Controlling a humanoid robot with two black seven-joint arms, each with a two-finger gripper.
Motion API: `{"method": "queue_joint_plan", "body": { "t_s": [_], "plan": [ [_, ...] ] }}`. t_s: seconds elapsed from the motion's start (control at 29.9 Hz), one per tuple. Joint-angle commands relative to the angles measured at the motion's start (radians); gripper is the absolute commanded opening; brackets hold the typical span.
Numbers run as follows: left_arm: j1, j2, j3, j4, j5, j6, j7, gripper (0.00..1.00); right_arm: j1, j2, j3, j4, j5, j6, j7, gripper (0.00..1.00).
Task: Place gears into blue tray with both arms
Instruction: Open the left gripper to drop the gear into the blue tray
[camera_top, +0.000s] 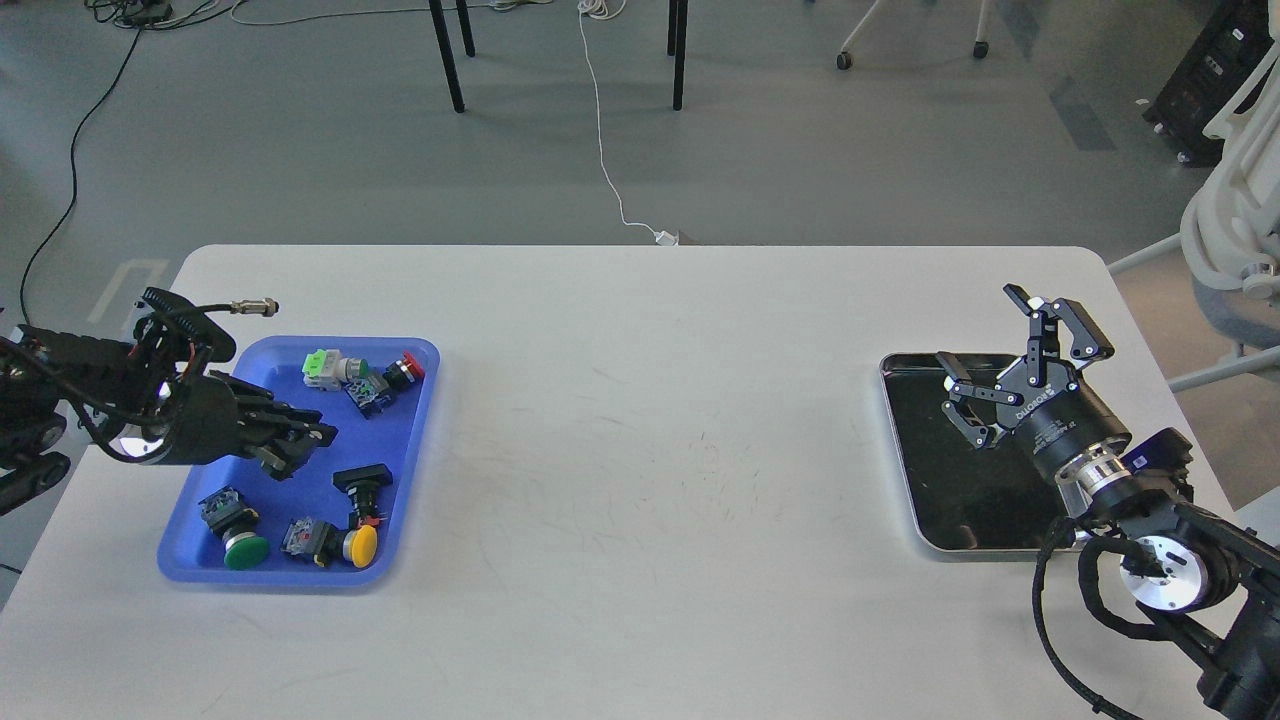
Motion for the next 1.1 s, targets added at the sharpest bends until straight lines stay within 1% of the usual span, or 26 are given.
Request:
{"method": "queue_joint_plan", "body": {
  "t_s": [0.0,0.1,0.33,0.77,0.87,0.94,1.04,1.07],
  "plan": [
    [0.003,-0.003,0.001,0.031,0.003,0.0,0.0,0.17,0.0,-0.001,0.001,0.001,0.0,0.0,0.0,0.98],
    [0.027,0.006,0.001,0.057,0.0,0.0,0.0,0.17,0.0,-0.003,0.003,0.001,0.0,0.0,0.0,0.98],
    [0.064,0.038,-0.034,0.06,-0.002,0.002,0.0,0.17,0.0,-0.003,0.003,0.001,0.0,0.0,0.0,0.98],
    [0.108,0.041,-0.044,0.073,0.0,0.002,0.0,0.18,-0.002,-0.004,0.006,0.002,0.0,0.0,0.0,0.98],
    [0.11,0.038,-0.056,0.074,0.0,0.002,0.0,0.23,-0.002,-0.004,0.006,0.002,0.0,0.0,0.0,0.98],
    [0.11,0.034,-0.056,0.076,0.0,0.004,0.0,0.3,0.0,-0.004,0.005,0.002,0.0,0.0,0.0,0.98],
    [0.11,0.032,-0.063,0.077,0.0,0.01,0.0,0.31,-0.002,-0.004,0.006,0.002,0.0,0.0,0.0,0.98],
    [0.112,0.031,-0.065,0.082,0.0,0.014,0.0,0.34,-0.002,-0.004,0.006,0.002,0.0,0.0,0.0,0.98]
  ]
}}
